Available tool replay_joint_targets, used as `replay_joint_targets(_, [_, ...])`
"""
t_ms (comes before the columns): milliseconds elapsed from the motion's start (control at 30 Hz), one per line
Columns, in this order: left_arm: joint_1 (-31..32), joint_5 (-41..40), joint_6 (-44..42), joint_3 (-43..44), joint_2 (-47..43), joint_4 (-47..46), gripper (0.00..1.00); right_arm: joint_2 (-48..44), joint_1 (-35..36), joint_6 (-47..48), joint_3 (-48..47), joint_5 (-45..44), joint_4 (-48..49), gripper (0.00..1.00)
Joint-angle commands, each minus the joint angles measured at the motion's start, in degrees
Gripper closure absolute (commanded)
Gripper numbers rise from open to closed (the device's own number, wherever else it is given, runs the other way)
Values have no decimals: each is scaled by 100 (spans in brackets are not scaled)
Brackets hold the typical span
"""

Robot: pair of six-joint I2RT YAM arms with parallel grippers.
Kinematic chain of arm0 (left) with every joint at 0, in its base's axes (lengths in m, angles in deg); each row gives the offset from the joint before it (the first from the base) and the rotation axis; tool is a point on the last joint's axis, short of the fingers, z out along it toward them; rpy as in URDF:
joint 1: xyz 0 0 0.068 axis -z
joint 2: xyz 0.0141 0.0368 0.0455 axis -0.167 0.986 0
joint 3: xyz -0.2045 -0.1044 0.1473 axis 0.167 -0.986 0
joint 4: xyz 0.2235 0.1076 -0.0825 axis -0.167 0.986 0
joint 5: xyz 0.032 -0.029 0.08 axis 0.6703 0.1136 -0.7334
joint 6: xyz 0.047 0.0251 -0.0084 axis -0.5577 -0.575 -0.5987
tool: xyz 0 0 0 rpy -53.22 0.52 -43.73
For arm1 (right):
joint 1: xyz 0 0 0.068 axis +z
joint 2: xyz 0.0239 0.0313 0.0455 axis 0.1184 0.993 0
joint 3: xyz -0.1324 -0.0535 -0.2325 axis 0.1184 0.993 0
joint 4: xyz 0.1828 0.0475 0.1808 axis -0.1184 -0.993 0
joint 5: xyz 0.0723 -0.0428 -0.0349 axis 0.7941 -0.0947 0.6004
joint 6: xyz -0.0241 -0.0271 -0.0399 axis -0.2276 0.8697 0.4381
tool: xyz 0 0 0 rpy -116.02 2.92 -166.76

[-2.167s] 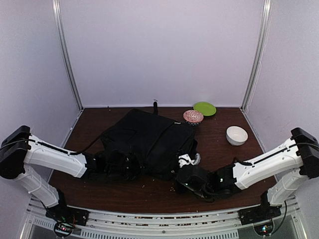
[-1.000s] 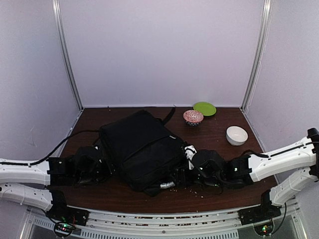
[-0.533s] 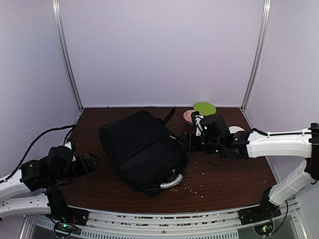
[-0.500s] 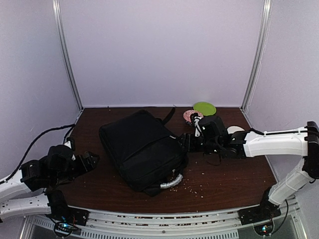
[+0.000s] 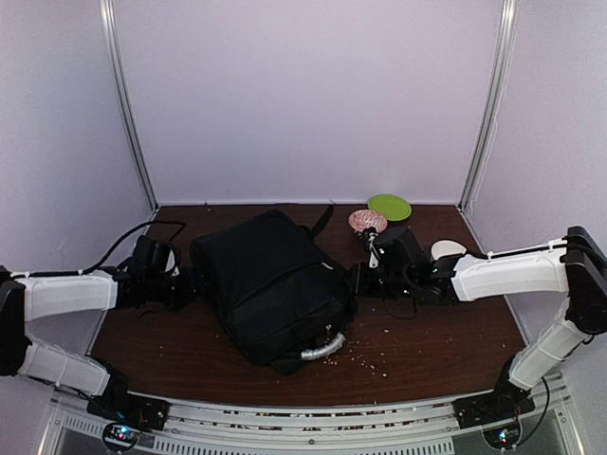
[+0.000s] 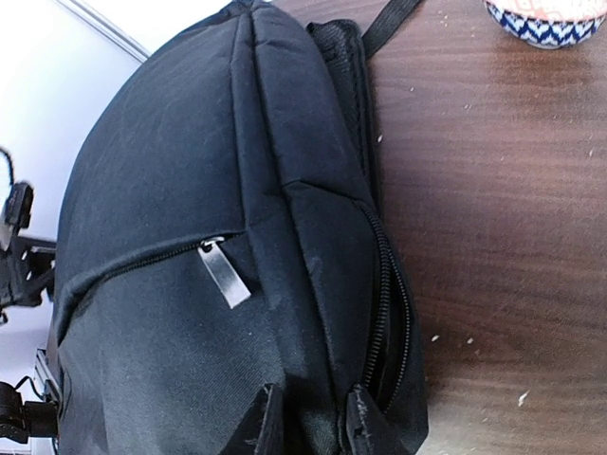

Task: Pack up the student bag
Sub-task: Adjust the student bag at the center of the board.

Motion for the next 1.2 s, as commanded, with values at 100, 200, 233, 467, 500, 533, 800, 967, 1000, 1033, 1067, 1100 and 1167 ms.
replay_joint_targets(100, [-206,124,-818,1846,1384,-327,44,289,887,-643,33,-19,502,80])
replay_joint_targets(200, [-278,-479,-1019,2466,1566,242,46,687,1379,-950,-228,-180,754,79])
replay_joint_targets(233, [-298,-731,-1059,2602,1551,387,45,855,1570,-983,-384,-211,888,78])
replay_joint_targets(467, [-318,-2479,-1102,2965,495,1790,10,1098,2103,-639,-1024,-269,653,40])
replay_joint_targets(500, [-310,-2614,-1052,2810,166,1918,6,891,2077,-495,-957,-378,510,35])
replay_joint_targets(533, [-301,-2696,-1005,2617,-198,1992,3,654,2050,-338,-894,-491,321,32])
replay_joint_targets(800, [490,-2679,-114,473,-3133,2573,2,-690,550,-1,26,-708,-12,28])
replay_joint_targets(967, [802,-2191,788,-719,-4360,2629,5,12,-519,1,-281,-122,591,29])
replay_joint_targets(1000, [881,-2139,1002,-938,-4528,2615,6,210,-608,-52,-474,-66,638,29])
replay_joint_targets(1033, [969,-2100,1201,-1135,-4663,2595,6,444,-662,-86,-691,30,637,29])
replay_joint_targets(1067, [1077,-2111,1383,-1312,-4779,2587,7,672,-701,-145,-949,73,592,29])
replay_joint_targets(1100, [1182,-2154,1533,-1437,-4896,2591,6,896,-711,-236,-1183,109,583,29])
replay_joint_targets(1167, [1289,-2247,1773,-1753,-5113,2588,6,1340,-713,-559,-1527,261,683,29])
